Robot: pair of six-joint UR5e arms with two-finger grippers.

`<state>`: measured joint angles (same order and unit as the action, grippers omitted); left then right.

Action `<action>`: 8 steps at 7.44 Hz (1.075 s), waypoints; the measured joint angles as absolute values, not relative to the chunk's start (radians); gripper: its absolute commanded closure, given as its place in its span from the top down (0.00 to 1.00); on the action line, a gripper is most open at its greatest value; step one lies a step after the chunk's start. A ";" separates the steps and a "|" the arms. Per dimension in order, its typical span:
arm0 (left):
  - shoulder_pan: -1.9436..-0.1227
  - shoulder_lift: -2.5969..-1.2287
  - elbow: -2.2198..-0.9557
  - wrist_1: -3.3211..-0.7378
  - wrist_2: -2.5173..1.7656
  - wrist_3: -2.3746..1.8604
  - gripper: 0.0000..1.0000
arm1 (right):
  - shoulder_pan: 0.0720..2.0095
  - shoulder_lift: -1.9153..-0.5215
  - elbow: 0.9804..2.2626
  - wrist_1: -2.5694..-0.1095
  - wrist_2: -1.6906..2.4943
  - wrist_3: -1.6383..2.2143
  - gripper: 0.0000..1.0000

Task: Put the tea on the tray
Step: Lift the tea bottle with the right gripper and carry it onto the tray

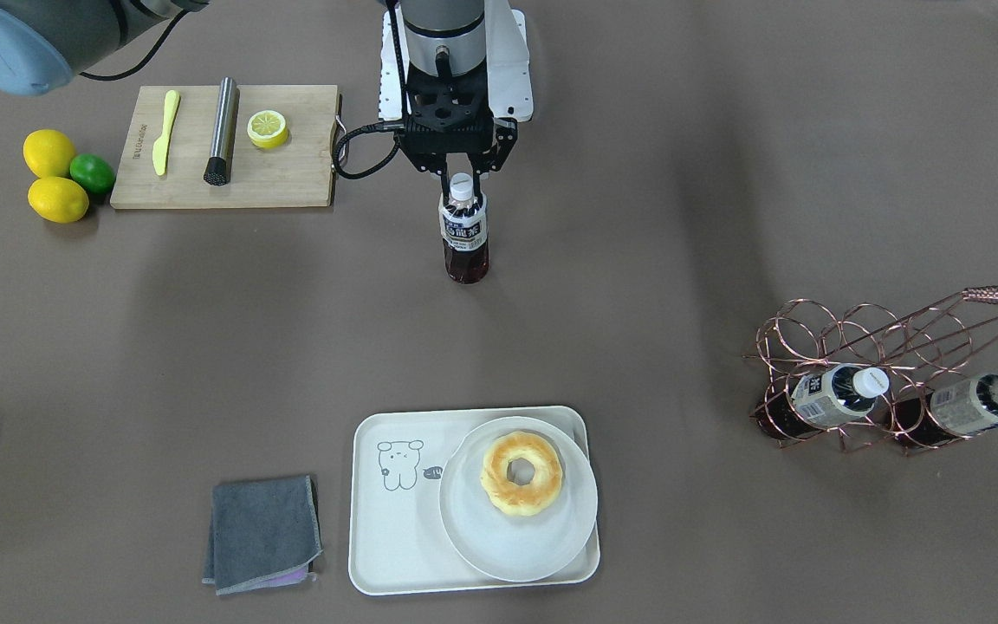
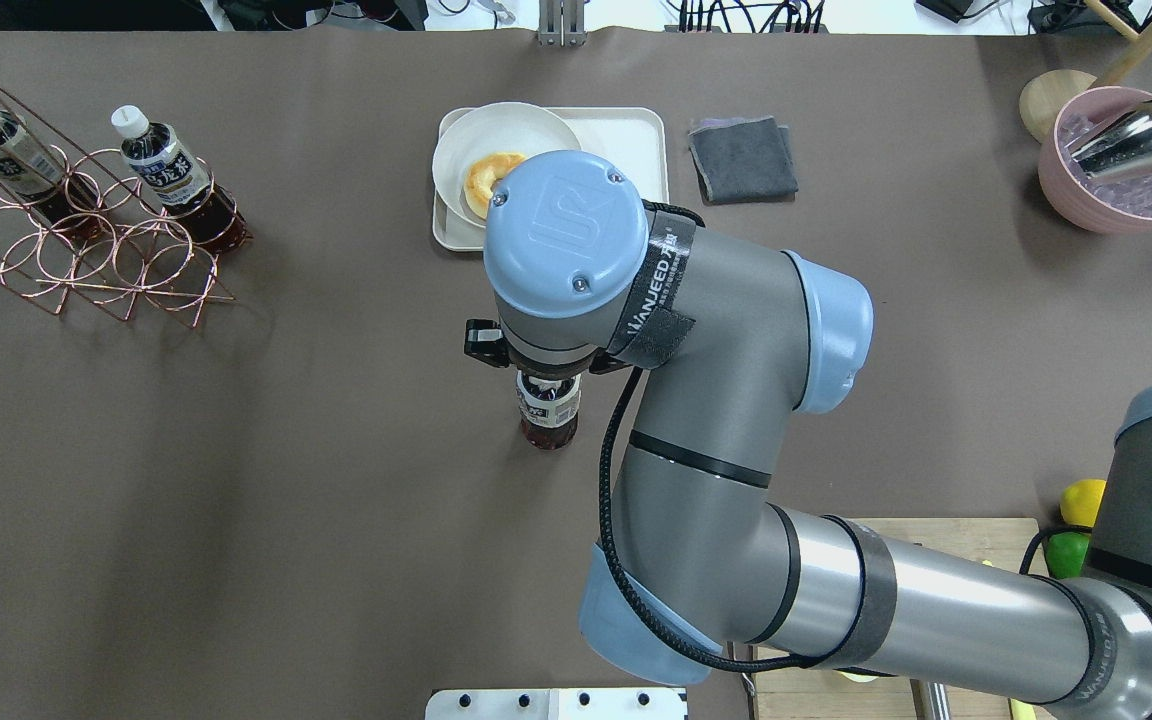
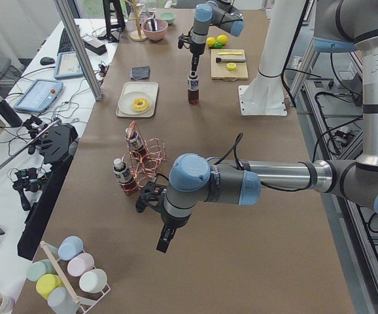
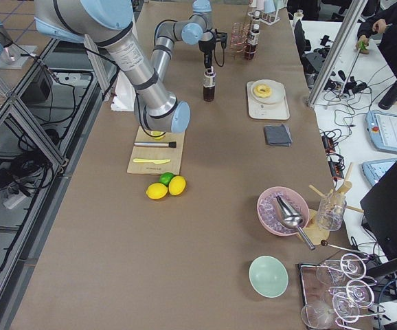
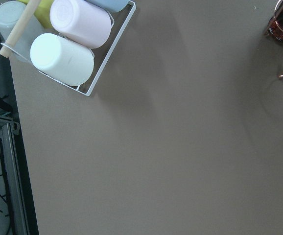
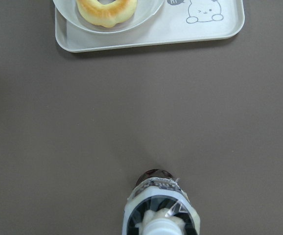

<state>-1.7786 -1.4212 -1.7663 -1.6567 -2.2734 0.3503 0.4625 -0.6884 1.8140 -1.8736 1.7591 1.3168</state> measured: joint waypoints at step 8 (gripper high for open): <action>-1.774 -1.466 -1.743 -1.657 -2.273 0.342 0.98 | 0.718 -0.562 1.703 -1.931 1.947 1.120 0.00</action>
<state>-1.7737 -1.4662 -1.7432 -1.6575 -2.2734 0.3424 0.7175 -0.5618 1.7033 -1.9314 1.9467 1.1200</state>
